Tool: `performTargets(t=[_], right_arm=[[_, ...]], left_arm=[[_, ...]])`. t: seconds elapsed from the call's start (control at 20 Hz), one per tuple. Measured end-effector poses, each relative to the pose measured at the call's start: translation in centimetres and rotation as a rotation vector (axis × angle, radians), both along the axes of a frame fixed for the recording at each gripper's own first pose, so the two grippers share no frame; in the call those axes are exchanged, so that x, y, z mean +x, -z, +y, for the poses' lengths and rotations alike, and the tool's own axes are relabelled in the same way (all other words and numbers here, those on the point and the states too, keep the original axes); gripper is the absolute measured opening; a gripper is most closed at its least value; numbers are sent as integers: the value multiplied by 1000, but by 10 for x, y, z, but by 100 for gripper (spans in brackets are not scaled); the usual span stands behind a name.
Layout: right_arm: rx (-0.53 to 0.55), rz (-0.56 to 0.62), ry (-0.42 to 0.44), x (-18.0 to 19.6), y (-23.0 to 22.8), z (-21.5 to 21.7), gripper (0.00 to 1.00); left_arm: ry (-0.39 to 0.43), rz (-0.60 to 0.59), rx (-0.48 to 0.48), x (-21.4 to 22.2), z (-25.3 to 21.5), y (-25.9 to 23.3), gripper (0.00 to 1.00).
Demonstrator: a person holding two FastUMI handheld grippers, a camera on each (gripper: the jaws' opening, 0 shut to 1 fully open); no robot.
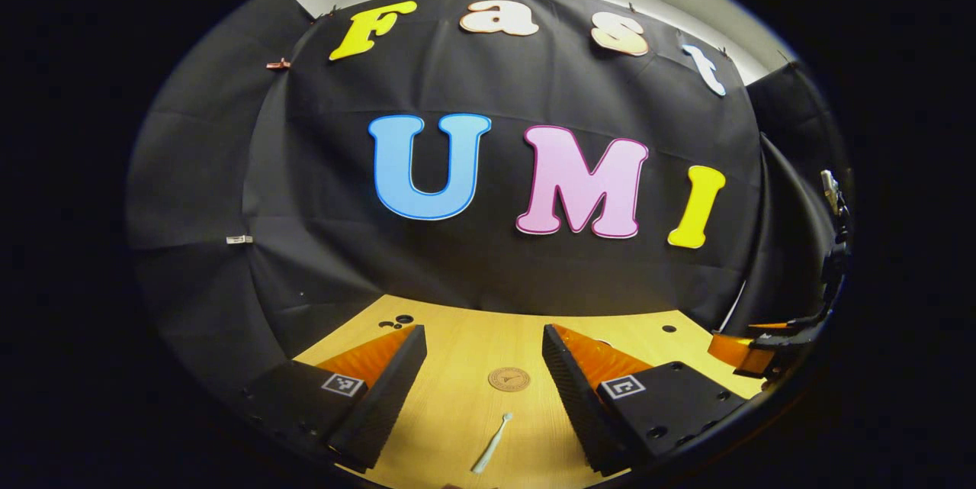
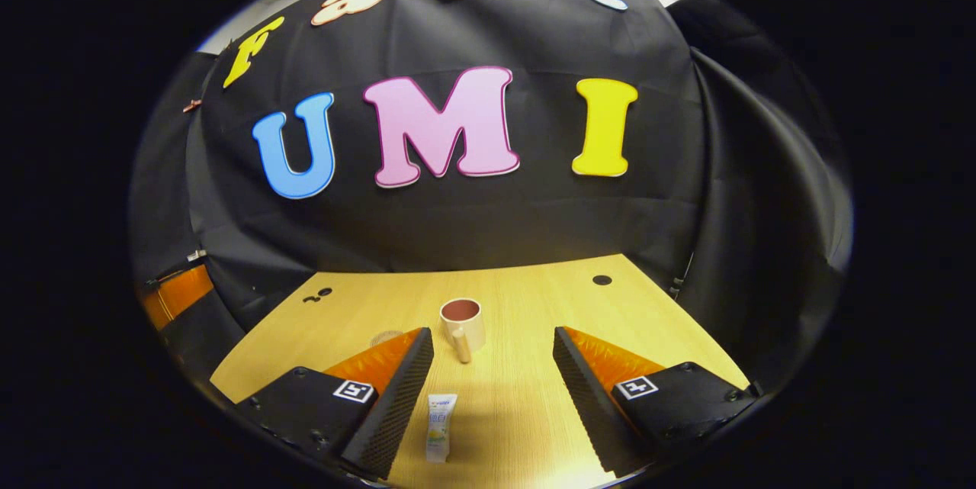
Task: Put the toothbrush and toothpaste on the desktop into the cup, then pick up the cup and place it on the coaster on the desktop.
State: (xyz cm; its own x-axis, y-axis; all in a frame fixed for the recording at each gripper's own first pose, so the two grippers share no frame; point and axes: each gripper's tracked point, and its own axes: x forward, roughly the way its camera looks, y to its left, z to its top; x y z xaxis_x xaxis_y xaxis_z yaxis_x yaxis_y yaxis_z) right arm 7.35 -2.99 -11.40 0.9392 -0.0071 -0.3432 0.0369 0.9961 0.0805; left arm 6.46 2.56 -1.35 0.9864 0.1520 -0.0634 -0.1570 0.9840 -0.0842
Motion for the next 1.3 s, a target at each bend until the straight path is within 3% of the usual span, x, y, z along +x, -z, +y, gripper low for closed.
performTargets(t=[0.3,0.6,0.9,1.3], right_arm=[[-29,165,-103,28,56,22,98],[-49,349,-150,43,114,42,98],[-103,515,-223,28,172,61,98],[-72,709,-244,5,237,76,99]], left_arm=[[-58,64,-6,-10,16,31,97],[-130,130,47,-24,30,54,97],[-191,201,18,-30,41,81,97],[-246,269,47,-34,57,103,97]])
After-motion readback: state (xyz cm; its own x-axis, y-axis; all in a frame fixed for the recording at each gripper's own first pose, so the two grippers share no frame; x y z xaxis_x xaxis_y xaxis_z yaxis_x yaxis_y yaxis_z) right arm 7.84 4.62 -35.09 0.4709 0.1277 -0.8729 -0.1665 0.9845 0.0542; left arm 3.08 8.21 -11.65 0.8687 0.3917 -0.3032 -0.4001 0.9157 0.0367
